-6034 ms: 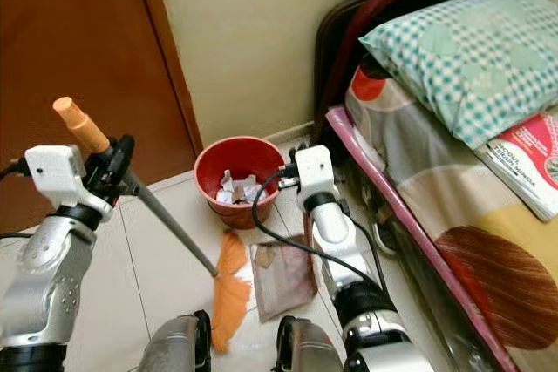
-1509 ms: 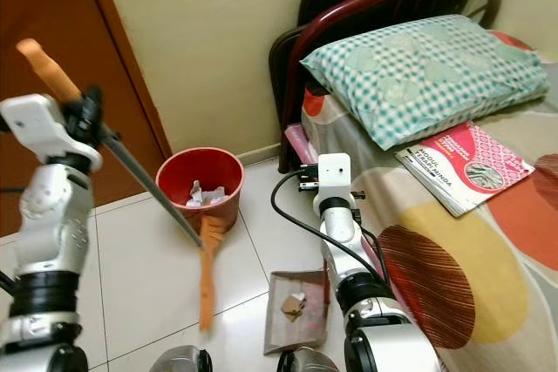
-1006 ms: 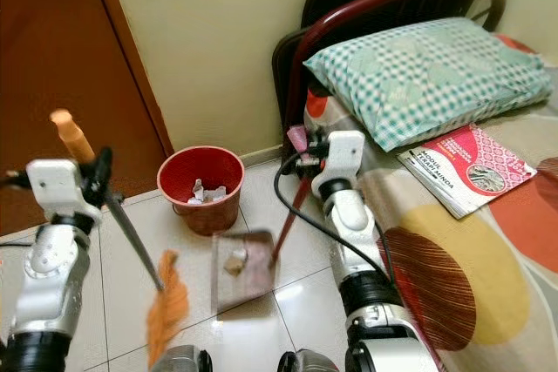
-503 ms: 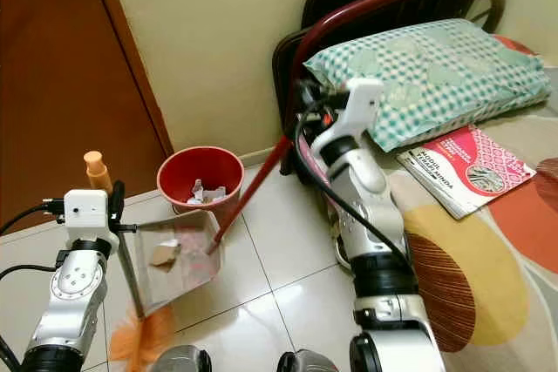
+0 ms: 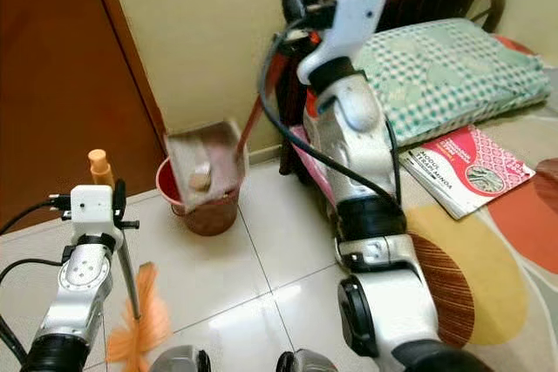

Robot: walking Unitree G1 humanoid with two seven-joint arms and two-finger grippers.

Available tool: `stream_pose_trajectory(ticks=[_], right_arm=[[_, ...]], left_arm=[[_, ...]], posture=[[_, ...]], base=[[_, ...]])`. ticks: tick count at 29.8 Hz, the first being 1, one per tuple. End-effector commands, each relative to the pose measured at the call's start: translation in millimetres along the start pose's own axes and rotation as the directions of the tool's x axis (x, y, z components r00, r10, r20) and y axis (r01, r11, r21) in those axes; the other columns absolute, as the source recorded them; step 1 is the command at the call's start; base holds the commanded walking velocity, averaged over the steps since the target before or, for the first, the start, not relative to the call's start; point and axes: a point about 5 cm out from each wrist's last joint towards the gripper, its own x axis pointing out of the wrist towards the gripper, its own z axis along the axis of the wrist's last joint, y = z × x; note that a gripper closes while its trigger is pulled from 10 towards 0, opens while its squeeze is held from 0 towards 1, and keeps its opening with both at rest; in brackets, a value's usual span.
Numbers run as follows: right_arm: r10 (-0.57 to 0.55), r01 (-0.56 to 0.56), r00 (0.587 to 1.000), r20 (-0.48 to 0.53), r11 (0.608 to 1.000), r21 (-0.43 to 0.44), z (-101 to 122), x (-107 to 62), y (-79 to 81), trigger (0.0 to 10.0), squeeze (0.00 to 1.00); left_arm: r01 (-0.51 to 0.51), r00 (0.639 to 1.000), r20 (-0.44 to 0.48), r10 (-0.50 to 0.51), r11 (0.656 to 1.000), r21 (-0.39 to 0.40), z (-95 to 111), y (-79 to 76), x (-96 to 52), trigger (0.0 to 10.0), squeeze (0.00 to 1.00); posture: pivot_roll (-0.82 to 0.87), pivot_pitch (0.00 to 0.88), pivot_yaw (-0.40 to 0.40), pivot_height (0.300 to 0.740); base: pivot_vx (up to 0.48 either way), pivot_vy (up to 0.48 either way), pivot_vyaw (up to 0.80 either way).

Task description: Sweep floor

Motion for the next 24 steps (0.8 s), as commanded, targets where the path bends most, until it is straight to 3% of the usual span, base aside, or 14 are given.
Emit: stream_pose_trajectory(ticks=[1, 7, 10, 17, 24], right_arm=[[0.063, -0.055, 0.996, 0.07, 0.993, -0.109, 10.3, 10.9, 12.8, 10.0, 0.0], [0.155, -0.134, 0.985, 0.07, 0.96, -0.246, -2.8, 16.0, 37.1, 10.0, 0.0], [0.242, -0.212, 0.969, 0.051, 0.92, -0.33, -17.4, 13.0, 61.2, 10.0, 0.0], [0.312, -0.269, 0.947, 0.075, 0.899, -0.347, -26.4, 5.2, 84.0, 10.0, 0.0], [0.282, -0.219, 0.948, 0.148, 0.915, -0.339, -21.6, 6.5, 89.1, 10.0, 0.0]], left_arm=[[-0.011, 1.0, -0.014, 0.011, 1.0, 0.014, -3.6, 0.2, -1.1, 10.0, 0.0], [-0.018, 1.0, -0.009, 0.018, 1.0, 0.005, -3.8, -1.1, -2.6, 10.0, 0.0], [-0.022, 1.0, -0.008, 0.022, 1.0, 0.003, -3.7, -2.2, -2.1, 10.0, 0.0], [-0.025, 1.0, -0.006, 0.025, 1.0, 0.002, -3.7, -3.0, -3.0, 10.0, 0.0], [-0.021, 1.0, -0.006, 0.021, 1.0, 0.002, -3.3, -5.5, -1.9, 10.0, 0.0]], posture=[[0.05, 0.05, -0.057, 0.74], [0.06, 0.05, -0.066, 0.74], [0.07, 0.05, -0.07, 0.74], [0.07, 0.053, -0.075, 0.74], [0.07, 0.054, -0.078, 0.74]], base=[[0.0, 0.0, 0.0], [0.0, 0.0, 0.0], [0.0, 0.0, 0.0], [0.0, 0.0, 0.0], [0.0, 0.0, 0.0]])
